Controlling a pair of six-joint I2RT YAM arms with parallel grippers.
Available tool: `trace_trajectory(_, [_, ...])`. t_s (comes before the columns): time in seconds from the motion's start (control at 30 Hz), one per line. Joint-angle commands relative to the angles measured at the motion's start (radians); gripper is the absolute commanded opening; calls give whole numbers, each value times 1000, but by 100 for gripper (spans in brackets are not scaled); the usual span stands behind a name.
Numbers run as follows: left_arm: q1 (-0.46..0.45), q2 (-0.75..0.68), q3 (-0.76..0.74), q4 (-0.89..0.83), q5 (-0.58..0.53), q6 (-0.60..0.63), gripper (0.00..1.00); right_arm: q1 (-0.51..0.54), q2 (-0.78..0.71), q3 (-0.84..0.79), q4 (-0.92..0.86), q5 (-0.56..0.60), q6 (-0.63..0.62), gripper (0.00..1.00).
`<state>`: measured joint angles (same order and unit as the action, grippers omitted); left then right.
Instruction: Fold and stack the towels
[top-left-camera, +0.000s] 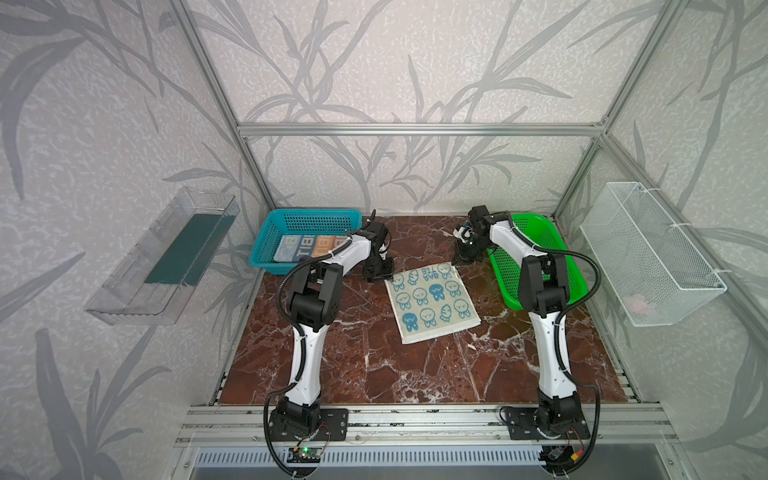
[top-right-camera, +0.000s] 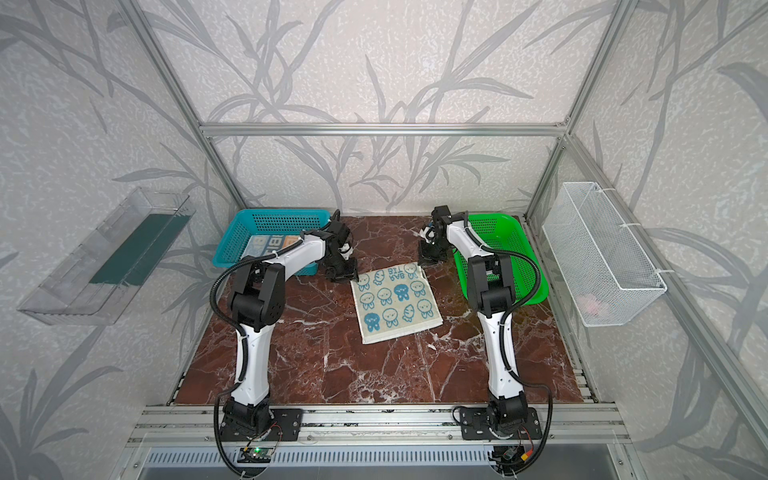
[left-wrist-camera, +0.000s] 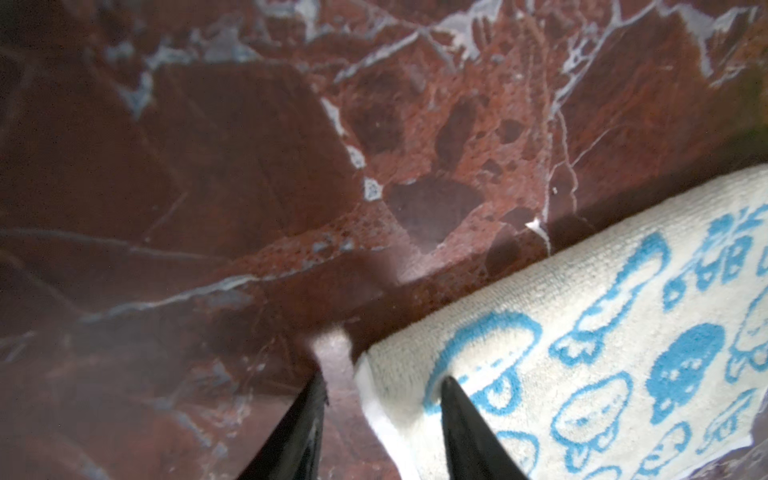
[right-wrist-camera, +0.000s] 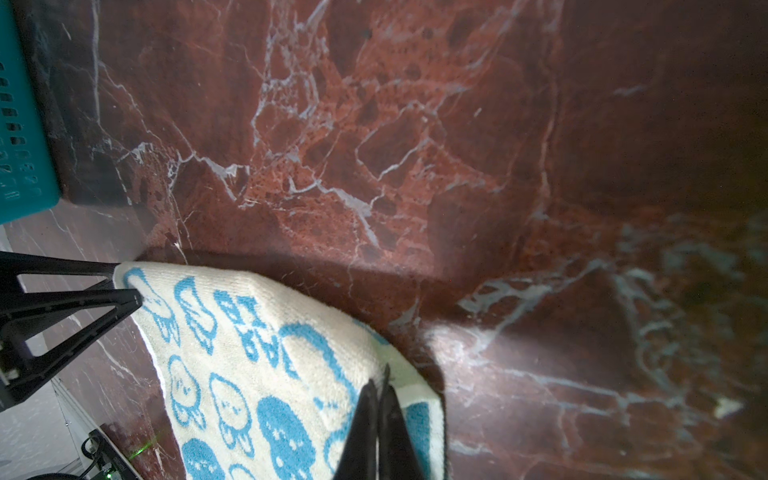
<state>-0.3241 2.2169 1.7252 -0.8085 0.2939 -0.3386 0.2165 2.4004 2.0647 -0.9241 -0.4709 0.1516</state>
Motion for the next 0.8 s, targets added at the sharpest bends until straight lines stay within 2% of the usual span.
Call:
trace_trajectory(0.0, [0,44,13,-11,-11,18,37,0,-52,-11,-15,-3,-10,0])
trace_trajectory(0.27, [1,80,64,-40,-46,52,22,-3,-60,-12,-11,-12,-10,0])
trace_trajectory(0.43, [0,94,94,-46,-45,62,21,-5,-61,-11,-8,-17,-9,0])
trace_trajectory(0.57, [2,114,143,-74,-51,83,1,-9,-68,-3,-6,-38,1,0])
trace_trajectory(0.77, [18,104,261,-115,-84,110,0,-20,-112,29,-20,-68,20,0])
